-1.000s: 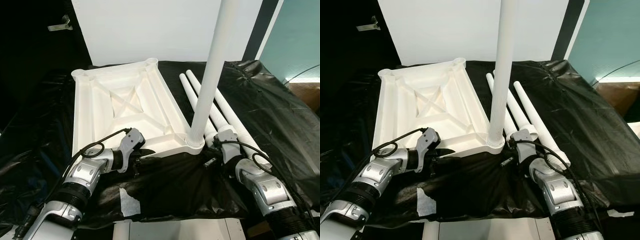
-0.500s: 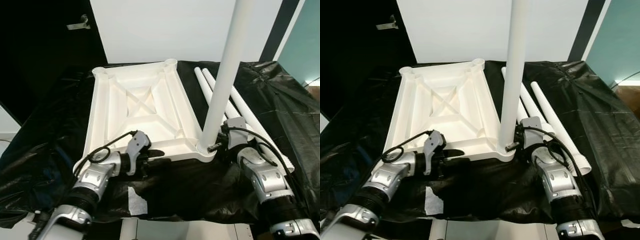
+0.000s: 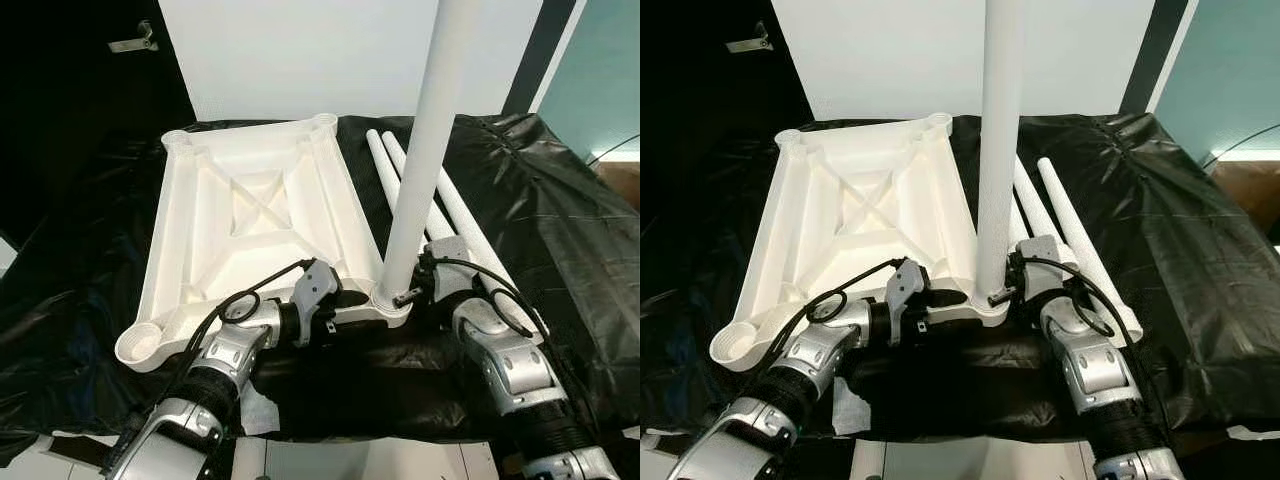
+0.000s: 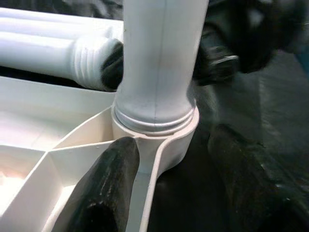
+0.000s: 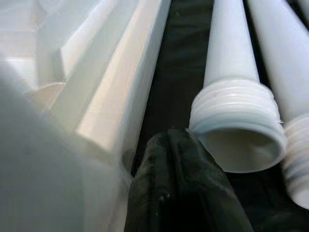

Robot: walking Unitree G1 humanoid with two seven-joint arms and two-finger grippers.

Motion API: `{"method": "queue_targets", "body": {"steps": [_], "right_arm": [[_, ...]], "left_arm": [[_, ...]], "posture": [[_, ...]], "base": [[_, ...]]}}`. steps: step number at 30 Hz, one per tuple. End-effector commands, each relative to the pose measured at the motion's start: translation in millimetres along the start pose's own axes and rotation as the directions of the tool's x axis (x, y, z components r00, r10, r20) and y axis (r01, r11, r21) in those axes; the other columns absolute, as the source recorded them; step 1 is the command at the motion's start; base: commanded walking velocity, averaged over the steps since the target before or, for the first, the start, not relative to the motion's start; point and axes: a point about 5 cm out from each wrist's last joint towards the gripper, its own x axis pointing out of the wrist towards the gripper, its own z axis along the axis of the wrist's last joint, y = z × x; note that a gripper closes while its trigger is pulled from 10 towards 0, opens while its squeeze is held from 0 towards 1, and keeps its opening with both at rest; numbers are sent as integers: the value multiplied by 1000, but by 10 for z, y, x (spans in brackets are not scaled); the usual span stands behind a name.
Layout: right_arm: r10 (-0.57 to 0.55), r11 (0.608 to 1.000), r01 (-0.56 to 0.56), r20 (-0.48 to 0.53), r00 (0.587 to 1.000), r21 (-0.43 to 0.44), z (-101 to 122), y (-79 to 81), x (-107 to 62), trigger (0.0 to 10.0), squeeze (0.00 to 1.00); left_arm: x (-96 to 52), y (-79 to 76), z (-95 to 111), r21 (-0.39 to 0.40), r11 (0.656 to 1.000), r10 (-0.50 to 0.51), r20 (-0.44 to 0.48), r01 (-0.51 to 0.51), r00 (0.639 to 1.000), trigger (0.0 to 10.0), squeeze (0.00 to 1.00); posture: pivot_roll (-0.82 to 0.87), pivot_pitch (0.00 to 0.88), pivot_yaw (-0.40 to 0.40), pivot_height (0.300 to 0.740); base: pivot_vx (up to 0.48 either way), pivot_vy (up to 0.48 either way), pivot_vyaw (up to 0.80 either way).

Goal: Building children table

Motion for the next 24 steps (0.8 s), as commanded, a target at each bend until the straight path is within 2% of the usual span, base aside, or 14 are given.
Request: {"method": "queue_targets", "body": {"steps": [1, 7, 9, 10, 13, 15, 19, 22, 23, 24], "right_arm": [[82, 996, -82, -3, 997, 37, -8, 227, -17, 10000, 0], [80, 995, -79, -2, 997, 52, 1, 264, -124, 10000, 0], [68, 996, -68, -10, 998, 56, -15, 252, -181, 10000, 0], [59, 997, -57, -19, 998, 56, -39, 234, -210, 10000, 0], [35, 998, -33, -41, 999, 60, -80, 204, -259, 10000, 0], [31, 998, -28, -46, 998, 65, -85, 201, -274, 10000, 0], [31, 997, -28, -52, 998, 70, -82, 211, -301, 10000, 0], [54, 996, -48, -78, 996, 77, -111, 241, -361, 10000, 0], [54, 996, -48, -78, 996, 77, -111, 241, -361, 10000, 0], [59, 996, -52, -84, 995, 77, -122, 246, -386, 10000, 0]], "left_arm": [[-42, 276, 222, 29, 939, 338, 104, -342, 935, 10000, 0], [-117, 360, 367, 23, 917, 388, 191, -399, 902, 10000, 0], [-132, 348, 437, 38, 930, 349, 232, -367, 908, 10000, 0], [-138, 309, 470, 31, 952, 288, 256, -306, 923, 10000, 0], [-149, 235, 501, 16, 984, 166, 294, -178, 941, 10000, 0], [-153, 209, 473, 28, 989, 130, 273, -143, 953, 10000, 0], [-213, 258, 398, 33, 987, 149, 218, -160, 964, 10000, 0], [-379, 332, 198, 68, 984, 162, 40, -164, 986, 10000, 0], [-379, 332, 198, 68, 984, 162, 40, -164, 986, 10000, 0], [-435, 342, 144, 73, 985, 159, -7, -158, 987, 10000, 0]], "posture": [[-83, 3, 3, 740], [-89, 5, 3, 740], [-94, 4, 5, 740], [-99, 5, 8, 740], [-101, 5, 13, 740], [-105, 6, 16, 740], [-106, 7, 17, 740], [-102, 7, 15, 740], [-102, 7, 15, 740], [-102, 7, 15, 740]], "base": [[0, 0, 0], [0, 0, 0], [0, 0, 0], [0, 0, 0], [0, 0, 0], [0, 0, 0], [0, 0, 0], [0, 0, 0], [0, 0, 0], [0, 0, 0]]}}
